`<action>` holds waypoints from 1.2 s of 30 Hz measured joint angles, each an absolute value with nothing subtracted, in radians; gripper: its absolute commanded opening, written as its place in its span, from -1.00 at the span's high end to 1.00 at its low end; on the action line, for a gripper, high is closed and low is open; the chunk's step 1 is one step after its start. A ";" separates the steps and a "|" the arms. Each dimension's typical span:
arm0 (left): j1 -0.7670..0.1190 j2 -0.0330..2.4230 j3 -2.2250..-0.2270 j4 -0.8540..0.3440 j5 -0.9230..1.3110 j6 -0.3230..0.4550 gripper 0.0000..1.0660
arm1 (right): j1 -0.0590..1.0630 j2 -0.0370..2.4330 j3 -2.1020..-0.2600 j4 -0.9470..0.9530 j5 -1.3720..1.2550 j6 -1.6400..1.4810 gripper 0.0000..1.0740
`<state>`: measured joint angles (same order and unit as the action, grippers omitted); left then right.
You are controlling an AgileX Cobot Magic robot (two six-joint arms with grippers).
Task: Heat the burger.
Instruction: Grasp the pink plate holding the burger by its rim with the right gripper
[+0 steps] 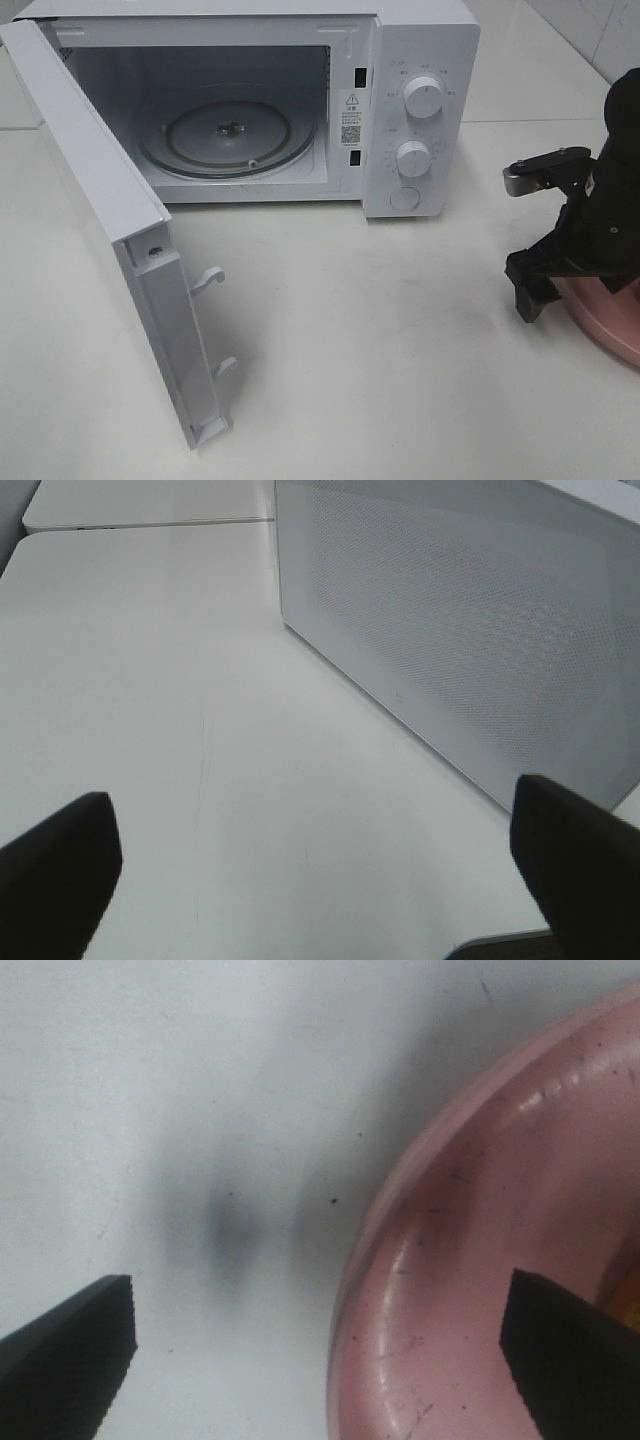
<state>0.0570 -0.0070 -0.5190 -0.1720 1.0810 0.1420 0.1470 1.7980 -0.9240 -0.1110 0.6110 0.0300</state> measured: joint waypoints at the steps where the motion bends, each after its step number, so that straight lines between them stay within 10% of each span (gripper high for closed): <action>1: 0.057 -0.007 -0.519 -0.172 1.081 0.142 -0.83 | 0.147 1.798 -0.924 -0.111 0.611 0.030 -0.73; 15: 0.057 -0.007 -0.519 -0.172 1.081 0.142 -0.83 | 0.143 1.896 -0.974 -0.114 0.591 0.027 -0.66; 26: 0.057 -0.007 -0.519 -0.172 1.081 0.142 -0.83 | 0.132 1.899 -0.974 -0.188 0.605 0.102 0.45; 28: 0.057 -0.007 -0.519 -0.172 1.081 0.142 -0.83 | 0.132 1.899 -0.974 -0.216 0.611 0.130 0.93; 36: 0.057 -0.007 -0.519 -0.172 1.081 0.142 -0.83 | 0.130 1.899 -0.975 -0.236 0.630 0.143 1.00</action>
<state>0.0570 -0.0070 -0.5190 -0.1720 1.0810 0.1420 0.1300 1.8990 -0.9750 -0.2360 0.6300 0.1430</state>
